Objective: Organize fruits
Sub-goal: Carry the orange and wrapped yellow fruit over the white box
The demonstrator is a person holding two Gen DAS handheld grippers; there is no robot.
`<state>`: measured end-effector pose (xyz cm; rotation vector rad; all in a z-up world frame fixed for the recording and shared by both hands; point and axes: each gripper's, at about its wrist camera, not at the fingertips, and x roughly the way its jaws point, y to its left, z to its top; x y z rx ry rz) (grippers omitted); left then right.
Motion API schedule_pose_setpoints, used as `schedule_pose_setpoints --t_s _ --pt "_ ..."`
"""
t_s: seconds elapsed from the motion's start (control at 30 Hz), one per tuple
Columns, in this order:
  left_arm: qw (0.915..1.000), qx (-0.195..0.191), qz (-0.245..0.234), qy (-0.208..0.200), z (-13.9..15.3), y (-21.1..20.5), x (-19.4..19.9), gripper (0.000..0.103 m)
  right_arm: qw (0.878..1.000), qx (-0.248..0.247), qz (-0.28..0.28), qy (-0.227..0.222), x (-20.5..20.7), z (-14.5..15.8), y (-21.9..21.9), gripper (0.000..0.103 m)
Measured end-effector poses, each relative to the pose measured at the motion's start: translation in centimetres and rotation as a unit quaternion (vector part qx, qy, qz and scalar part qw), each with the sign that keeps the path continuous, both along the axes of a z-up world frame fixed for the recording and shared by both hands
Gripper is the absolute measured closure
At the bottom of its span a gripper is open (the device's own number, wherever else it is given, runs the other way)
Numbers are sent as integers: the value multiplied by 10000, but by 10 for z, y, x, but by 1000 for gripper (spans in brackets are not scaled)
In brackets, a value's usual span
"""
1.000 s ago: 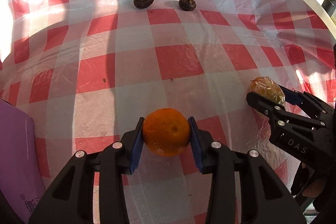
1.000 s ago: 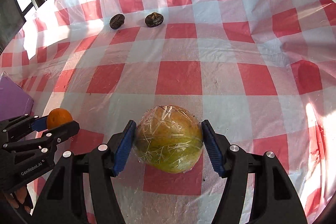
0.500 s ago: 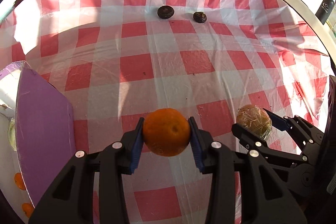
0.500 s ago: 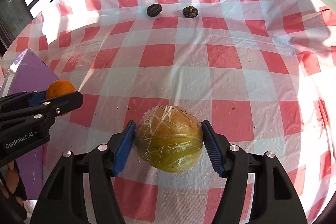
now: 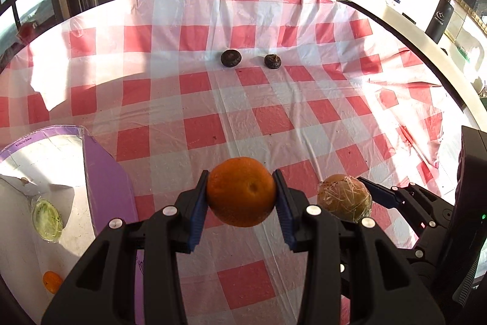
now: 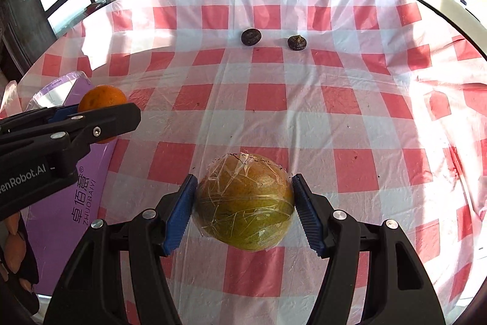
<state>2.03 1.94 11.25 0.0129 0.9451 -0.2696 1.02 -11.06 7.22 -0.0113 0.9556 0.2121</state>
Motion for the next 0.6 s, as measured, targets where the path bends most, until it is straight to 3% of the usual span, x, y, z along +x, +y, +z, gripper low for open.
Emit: schedule_pose_setpoints --t_s 0.27,0.6 --pt "9994 -88 -1 -322 21 28 -9 62 9997 21 100 -237 -17 24 27 41" --pt "9970 -103 414 -642 41 92 -21 62 9953 18 771 -578 -33 49 90 41"
